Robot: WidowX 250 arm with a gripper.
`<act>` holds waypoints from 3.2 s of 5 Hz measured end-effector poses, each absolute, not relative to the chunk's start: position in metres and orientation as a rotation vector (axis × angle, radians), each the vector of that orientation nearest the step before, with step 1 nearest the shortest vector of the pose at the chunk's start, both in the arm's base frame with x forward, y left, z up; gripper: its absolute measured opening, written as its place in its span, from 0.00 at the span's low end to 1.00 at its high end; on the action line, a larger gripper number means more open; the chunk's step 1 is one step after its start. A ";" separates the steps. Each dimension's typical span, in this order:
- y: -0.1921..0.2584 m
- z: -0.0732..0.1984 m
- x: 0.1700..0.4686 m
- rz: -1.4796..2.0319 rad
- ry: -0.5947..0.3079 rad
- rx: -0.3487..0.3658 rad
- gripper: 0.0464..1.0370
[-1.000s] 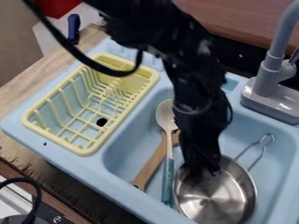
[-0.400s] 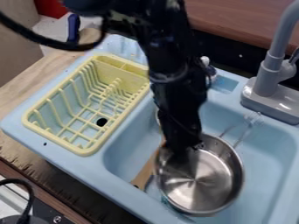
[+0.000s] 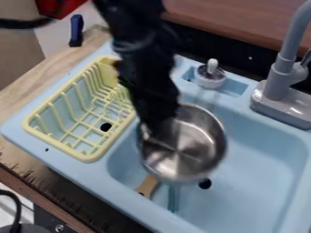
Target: Moved the silver pan to the top left side of the sink
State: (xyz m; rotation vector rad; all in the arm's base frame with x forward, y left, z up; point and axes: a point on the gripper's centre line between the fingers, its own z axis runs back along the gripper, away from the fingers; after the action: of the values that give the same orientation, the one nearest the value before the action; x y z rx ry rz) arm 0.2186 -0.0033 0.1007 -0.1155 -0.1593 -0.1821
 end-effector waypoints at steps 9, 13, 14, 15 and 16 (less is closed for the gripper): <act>0.104 0.079 0.207 0.325 -0.143 -0.197 0.01; 0.091 0.089 0.271 0.507 -0.226 -0.212 0.01; 0.099 0.085 0.278 0.532 -0.235 -0.183 0.01; 0.103 0.085 0.283 0.545 -0.228 -0.179 0.01; 0.107 0.085 0.288 0.542 -0.210 -0.175 0.02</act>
State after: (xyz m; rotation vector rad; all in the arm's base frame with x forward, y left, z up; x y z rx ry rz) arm 0.2875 0.1066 0.0848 -0.1746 -0.2098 0.5418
